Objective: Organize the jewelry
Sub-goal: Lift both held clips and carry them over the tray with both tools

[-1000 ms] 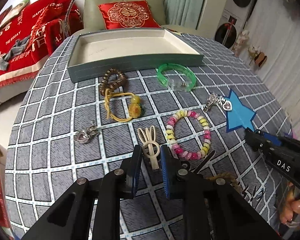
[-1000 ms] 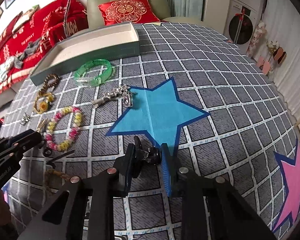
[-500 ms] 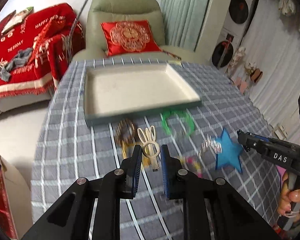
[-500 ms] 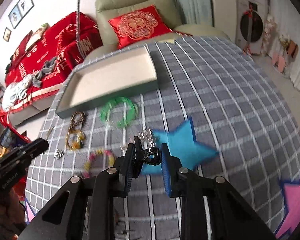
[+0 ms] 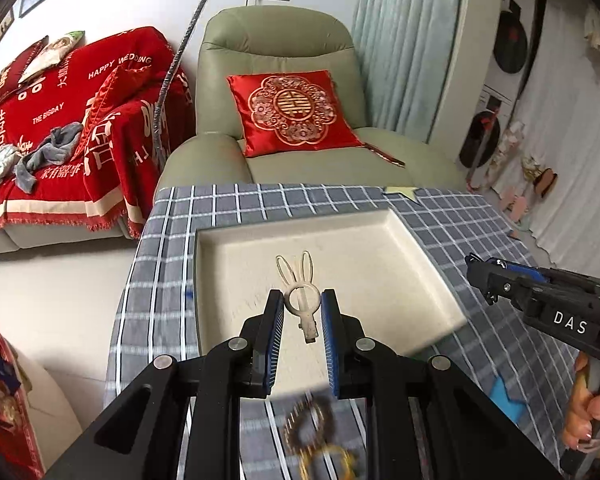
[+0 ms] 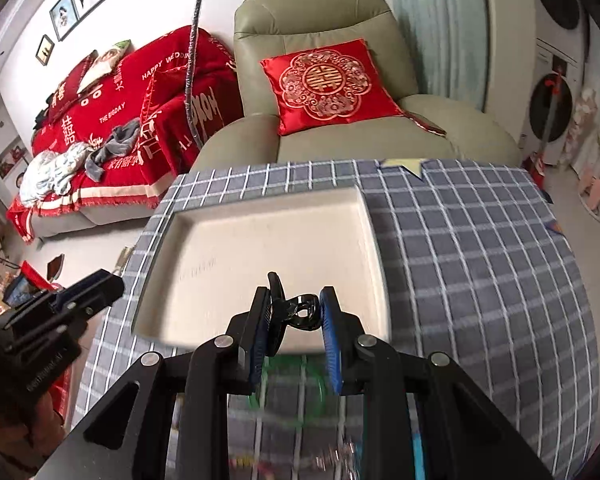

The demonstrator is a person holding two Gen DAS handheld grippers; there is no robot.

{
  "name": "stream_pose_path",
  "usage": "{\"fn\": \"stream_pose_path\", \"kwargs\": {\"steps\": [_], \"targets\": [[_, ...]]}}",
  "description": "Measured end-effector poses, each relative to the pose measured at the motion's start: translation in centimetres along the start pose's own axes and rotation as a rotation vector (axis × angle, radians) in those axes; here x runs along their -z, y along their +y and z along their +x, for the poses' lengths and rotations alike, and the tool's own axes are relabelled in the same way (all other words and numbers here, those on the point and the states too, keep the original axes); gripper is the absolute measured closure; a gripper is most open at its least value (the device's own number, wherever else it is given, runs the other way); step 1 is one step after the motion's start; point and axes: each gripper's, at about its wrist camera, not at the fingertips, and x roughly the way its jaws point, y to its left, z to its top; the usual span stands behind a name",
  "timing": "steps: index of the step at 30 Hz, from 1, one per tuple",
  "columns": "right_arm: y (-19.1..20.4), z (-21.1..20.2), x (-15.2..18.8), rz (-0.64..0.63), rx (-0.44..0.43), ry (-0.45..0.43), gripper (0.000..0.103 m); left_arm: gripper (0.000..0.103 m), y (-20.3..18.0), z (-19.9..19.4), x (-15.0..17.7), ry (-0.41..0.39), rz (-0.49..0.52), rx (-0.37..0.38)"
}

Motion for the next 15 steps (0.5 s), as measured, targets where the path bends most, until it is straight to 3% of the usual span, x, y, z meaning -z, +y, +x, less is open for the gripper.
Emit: {"fn": "stream_pose_path", "kwargs": {"steps": [7,15], "targets": [[-0.4,7.5,-3.2,-0.003,0.030,0.056,0.075,0.069,1.1,7.5,-2.2,0.057,-0.004,-0.059],[-1.6,14.6,-3.1,0.020,0.054,0.122,0.075,0.069,1.8,13.3,-1.6,0.147,-0.011,-0.086]]}}
